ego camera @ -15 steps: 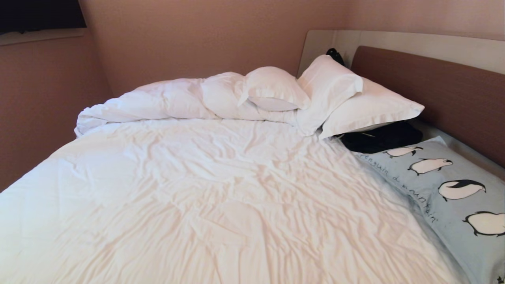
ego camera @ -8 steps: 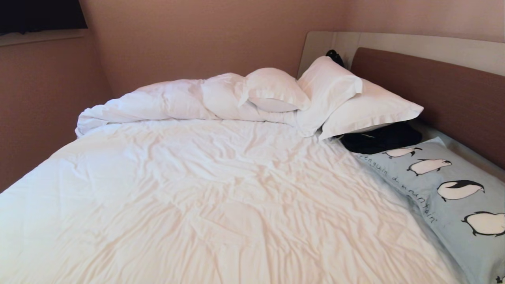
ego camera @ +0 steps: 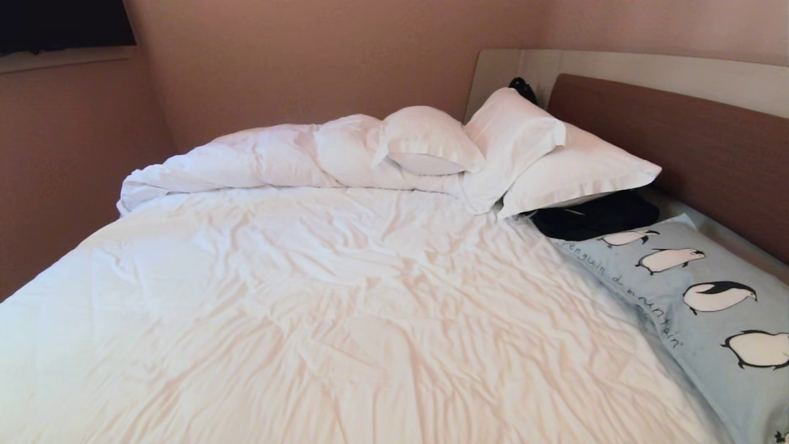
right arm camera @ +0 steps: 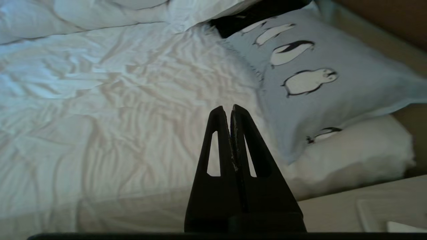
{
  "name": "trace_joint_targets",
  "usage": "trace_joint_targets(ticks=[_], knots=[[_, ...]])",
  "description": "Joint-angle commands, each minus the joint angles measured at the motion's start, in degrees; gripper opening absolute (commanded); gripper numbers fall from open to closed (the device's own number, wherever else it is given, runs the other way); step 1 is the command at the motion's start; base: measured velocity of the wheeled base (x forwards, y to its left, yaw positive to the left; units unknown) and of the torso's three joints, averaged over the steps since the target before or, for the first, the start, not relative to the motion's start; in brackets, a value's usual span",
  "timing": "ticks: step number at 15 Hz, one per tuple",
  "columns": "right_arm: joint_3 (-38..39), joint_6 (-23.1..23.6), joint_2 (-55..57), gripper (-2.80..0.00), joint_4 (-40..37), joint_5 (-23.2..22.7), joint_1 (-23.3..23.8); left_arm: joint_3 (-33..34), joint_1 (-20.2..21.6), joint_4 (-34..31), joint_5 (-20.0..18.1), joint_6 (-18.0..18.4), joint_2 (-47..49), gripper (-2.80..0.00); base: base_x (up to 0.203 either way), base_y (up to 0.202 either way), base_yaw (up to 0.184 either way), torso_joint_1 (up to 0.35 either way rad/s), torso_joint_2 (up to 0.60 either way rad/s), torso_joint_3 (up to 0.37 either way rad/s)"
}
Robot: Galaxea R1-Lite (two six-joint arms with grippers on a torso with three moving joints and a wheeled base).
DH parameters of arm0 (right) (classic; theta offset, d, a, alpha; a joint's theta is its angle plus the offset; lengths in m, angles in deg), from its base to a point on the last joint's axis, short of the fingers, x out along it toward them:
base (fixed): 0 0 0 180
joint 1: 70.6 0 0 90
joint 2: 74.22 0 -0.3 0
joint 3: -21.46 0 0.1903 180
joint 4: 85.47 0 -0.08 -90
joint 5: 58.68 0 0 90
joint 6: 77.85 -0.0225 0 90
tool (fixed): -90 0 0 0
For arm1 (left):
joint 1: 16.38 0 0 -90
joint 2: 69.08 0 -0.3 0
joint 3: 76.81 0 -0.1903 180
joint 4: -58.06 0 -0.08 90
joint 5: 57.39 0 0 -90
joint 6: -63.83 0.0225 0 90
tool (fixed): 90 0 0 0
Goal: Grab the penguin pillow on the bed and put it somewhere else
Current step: Pick up the pillow
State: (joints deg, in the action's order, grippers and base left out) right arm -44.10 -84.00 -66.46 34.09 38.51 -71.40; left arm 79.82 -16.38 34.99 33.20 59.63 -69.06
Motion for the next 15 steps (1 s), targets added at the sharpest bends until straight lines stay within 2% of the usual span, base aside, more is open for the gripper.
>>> trace_joint_targets(ticks=[1,3,5,7,9,13,15], knots=[[1.0,8.0,-3.1,-2.80,22.1,4.6,-0.1,0.1,0.0,0.0,0.0,0.0,0.0,-2.80,0.000,0.000,0.000,0.000,0.00,0.000],[3.5,10.8,-7.0,-2.80,23.1,3.4,-0.1,0.1,0.0,0.0,0.0,0.0,0.0,-2.80,0.000,0.000,0.000,0.000,0.00,0.000],[8.9,10.3,-7.6,-2.80,24.6,3.2,-0.1,0.2,0.0,0.0,0.0,0.0,0.0,-2.80,0.000,0.000,0.000,0.000,0.00,0.000],[12.2,9.7,-7.7,-2.80,32.3,3.4,-0.1,0.1,0.0,0.0,0.0,0.0,0.0,-2.80,0.000,0.000,0.000,0.000,0.00,0.000],[15.6,9.8,-7.7,-2.80,35.8,3.6,-0.1,0.2,0.0,0.0,0.0,0.0,0.0,-2.80,0.000,0.000,0.000,0.000,0.00,0.000],[28.6,11.0,-7.7,-2.80,42.5,3.8,-0.1,0.2,0.0,0.0,-0.1,0.0,0.0,-2.80,0.000,0.000,0.000,0.000,0.00,0.000],[36.7,12.7,-7.7,-2.80,44.6,1.9,-0.1,0.2,0.0,0.0,0.0,0.0,0.0,-2.80,0.000,0.000,0.000,0.000,0.00,0.000]])
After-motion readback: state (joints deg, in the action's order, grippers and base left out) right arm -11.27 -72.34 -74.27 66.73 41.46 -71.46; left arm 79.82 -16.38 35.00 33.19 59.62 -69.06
